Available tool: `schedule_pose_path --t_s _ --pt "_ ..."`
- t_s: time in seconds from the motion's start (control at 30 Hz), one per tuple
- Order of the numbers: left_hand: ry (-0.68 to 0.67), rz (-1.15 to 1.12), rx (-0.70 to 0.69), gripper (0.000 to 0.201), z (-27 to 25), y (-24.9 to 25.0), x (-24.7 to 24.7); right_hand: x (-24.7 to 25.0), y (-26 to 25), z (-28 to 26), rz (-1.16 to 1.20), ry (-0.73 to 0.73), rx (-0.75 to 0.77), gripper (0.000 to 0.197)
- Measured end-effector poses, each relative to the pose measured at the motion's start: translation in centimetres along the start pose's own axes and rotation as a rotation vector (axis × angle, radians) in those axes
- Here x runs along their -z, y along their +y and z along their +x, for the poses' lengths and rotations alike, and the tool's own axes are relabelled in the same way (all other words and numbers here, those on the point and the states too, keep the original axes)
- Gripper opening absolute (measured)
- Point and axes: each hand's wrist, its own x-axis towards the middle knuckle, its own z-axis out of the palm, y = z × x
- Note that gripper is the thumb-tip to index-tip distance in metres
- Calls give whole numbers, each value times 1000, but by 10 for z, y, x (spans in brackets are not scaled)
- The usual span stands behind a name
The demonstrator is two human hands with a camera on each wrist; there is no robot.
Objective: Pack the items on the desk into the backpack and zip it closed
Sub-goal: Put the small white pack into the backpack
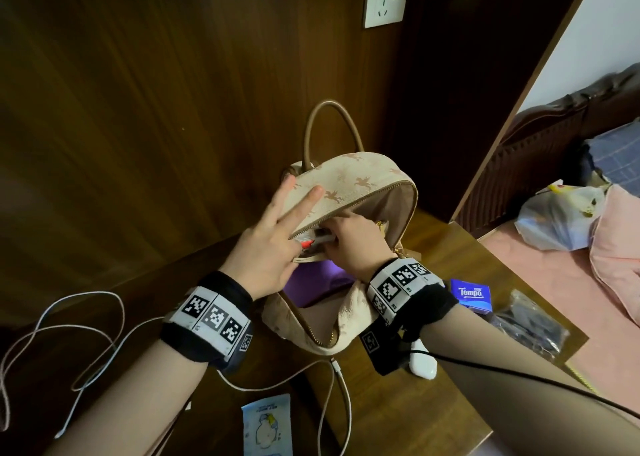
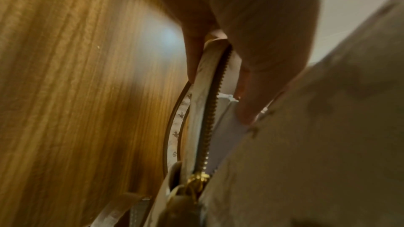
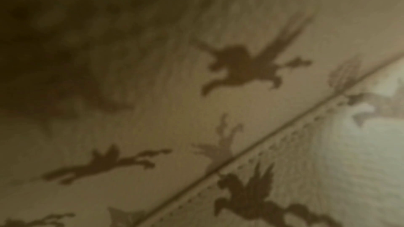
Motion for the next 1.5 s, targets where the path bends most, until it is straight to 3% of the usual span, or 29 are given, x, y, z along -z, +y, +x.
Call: schedule_pose_path --t_s 0.7,1.07,1.23,1.33,1.5 --pt "3 -44 2 14 6 -5 -5 -37 11 29 -10 -71 -170 27" --pt "-6 0 41 14 3 -2 -5 -41 15 27 -20 -220 -152 42" --pt "-6 7 76 13 3 -2 -5 -35 16 30 12 -355 -277 65" --pt "9 7 84 14 2 0 -5 -38 18 31 -36 -362 -305 76" --pt "14 5 89 16 2 -1 -7 -37 15 27 -35 -272 -204 57"
